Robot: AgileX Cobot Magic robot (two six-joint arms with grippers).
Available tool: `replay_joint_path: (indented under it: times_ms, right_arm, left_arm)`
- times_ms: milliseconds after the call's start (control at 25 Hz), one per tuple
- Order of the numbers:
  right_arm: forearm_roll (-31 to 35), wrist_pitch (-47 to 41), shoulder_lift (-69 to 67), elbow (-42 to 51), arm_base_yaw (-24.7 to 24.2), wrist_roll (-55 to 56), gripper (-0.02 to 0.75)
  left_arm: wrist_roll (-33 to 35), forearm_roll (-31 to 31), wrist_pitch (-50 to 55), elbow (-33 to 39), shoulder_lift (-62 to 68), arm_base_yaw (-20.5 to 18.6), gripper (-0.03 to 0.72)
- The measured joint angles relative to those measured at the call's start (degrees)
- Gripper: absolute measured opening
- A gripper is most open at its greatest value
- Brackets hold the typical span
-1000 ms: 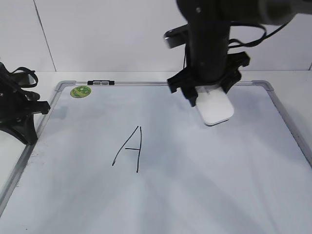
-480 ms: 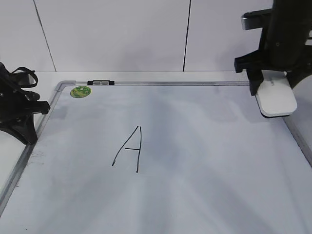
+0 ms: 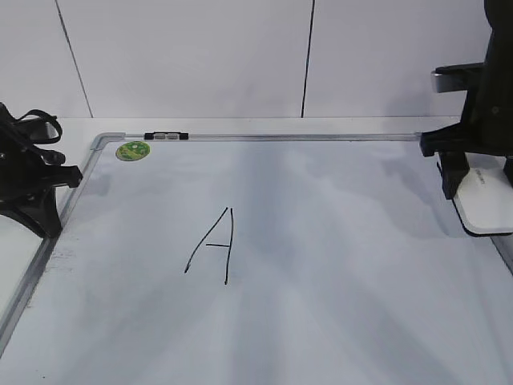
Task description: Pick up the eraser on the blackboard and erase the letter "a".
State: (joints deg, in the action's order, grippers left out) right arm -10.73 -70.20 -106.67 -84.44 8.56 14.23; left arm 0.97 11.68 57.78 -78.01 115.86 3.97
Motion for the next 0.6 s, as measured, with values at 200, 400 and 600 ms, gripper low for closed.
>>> replay_joint_path:
  times_ms: [200,400,600]
  right_arm:
    - [0.93,0.11,-0.98,0.48,-1.17,-0.40,0.564]
    - [2.62,0.18,-4.82,0.48,-1.40,-1.79,0.564]
    - [3.40,0.47,-6.54,0.48,-2.81,-2.41,0.564]
  left_arm:
    - [0.00,0.09,0.00,0.00,0.00,0.00,0.044]
    - [0.00,0.22,0.00,0.00,0.00,0.00,0.044]
    - [0.00,0.26,0.00,0.00,0.00,0.00,0.045]
